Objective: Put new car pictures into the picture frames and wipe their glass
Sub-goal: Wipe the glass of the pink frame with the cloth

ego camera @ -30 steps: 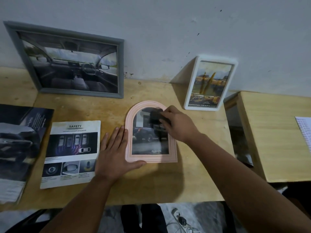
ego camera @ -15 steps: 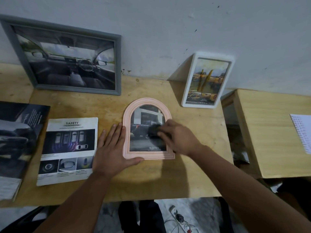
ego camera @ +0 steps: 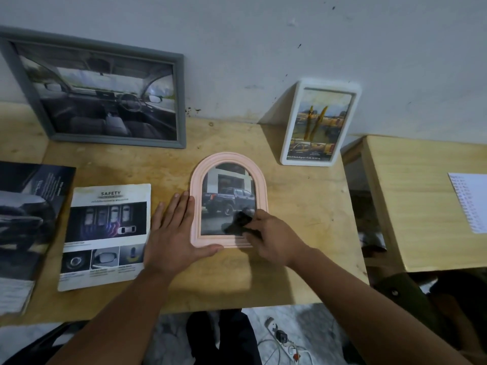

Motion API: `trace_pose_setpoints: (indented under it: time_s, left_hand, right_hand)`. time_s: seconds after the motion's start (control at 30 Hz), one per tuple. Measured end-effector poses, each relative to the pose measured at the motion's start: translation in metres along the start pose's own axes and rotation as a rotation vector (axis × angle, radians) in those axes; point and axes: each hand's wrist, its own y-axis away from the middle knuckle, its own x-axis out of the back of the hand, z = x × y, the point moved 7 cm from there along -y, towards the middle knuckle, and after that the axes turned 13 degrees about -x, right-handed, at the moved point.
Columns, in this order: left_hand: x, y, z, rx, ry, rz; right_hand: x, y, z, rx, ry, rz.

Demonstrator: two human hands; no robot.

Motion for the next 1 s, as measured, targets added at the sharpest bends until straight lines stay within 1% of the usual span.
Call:
trace_pose_setpoints:
  time_s: [0.03, 0.07, 0.1, 0.17, 0.2, 0.27, 0.3, 0.4, 0.5, 0.57, 0.6, 0.63, 0.67, 0.7, 0.77, 0.8, 0.87, 0.9, 1.0]
  left_hand:
    - [0.001, 0.0, 0.001, -0.001, -0.001, 0.0]
    - [0.001, 0.0, 0.001, -0.001, -0.001, -0.001]
    - [0.002, -0.001, 0.001, -0.001, -0.002, 0.001]
    - [0.003, -0.002, 0.0, -0.001, -0.01, 0.002]
    - [0.003, -0.002, 0.001, -0.003, -0.013, 0.0]
    - [0.001, 0.0, 0.0, -0.005, -0.013, -0.006]
    - [0.001, 0.0, 0.0, -0.005, -0.011, -0.007]
    - [0.0, -0.002, 0.0, -0.005, 0.002, -0.004]
    - [-0.002, 0.0, -0.002, -0.01, 0.011, 0.0]
    - [-0.003, 0.0, -0.003, -0.016, 0.007, 0.001]
    - [-0.003, 0.0, -0.003, -0.02, 0.007, 0.004]
    - [-0.003, -0.001, -0.003, -0.023, 0.007, 0.006]
    - [-0.003, -0.001, -0.003, -0.024, 0.003, 0.001]
    - [-0.002, -0.001, -0.002, -0.024, -0.003, -0.006]
    - [0.0, -0.002, -0.001, -0.019, -0.013, -0.01]
    - [0.0, -0.002, -0.001, -0.016, -0.013, -0.01]
    - [0.001, -0.002, 0.0, -0.014, -0.014, -0.009]
    - [0.001, -0.001, -0.001, -0.014, -0.015, -0.01]
    - [-0.001, -0.001, -0.001, -0.015, -0.004, -0.014]
  right_hand:
    - [0.011, -0.005, 0.002, -0.01, -0.07, -0.013]
    - [0.025, -0.011, 0.006, -0.033, -0.134, 0.038]
    - [0.039, -0.017, 0.011, -0.067, -0.162, 0.135]
    - [0.051, -0.024, 0.017, -0.109, -0.052, 0.318]
    - [0.045, -0.025, 0.015, -0.118, 0.047, 0.344]
    - [0.017, -0.016, 0.004, -0.114, 0.179, 0.323]
    - [0.005, -0.009, -0.001, -0.111, 0.182, 0.323]
    - [-0.014, 0.007, -0.019, -0.11, 0.105, 0.349]
    - [-0.03, 0.003, -0.044, -0.085, 0.029, 0.311]
    - [-0.036, -0.008, -0.059, -0.029, -0.025, 0.206]
    - [-0.034, -0.013, -0.063, -0.006, -0.073, 0.12]
    - [-0.029, -0.019, -0.061, 0.012, -0.126, 0.035]
    - [-0.018, -0.024, -0.055, 0.022, -0.158, -0.008]
    - [-0.004, -0.027, -0.044, 0.019, -0.158, 0.016]
    - [0.024, -0.028, -0.017, -0.018, -0.069, 0.158]
    - [0.028, -0.025, -0.006, -0.039, 0.024, 0.186]
    - [0.018, -0.015, -0.001, -0.043, 0.186, 0.161]
    - [0.008, -0.009, -0.005, -0.026, 0.197, 0.159]
    - [-0.016, 0.0, -0.032, 0.004, 0.132, 0.187]
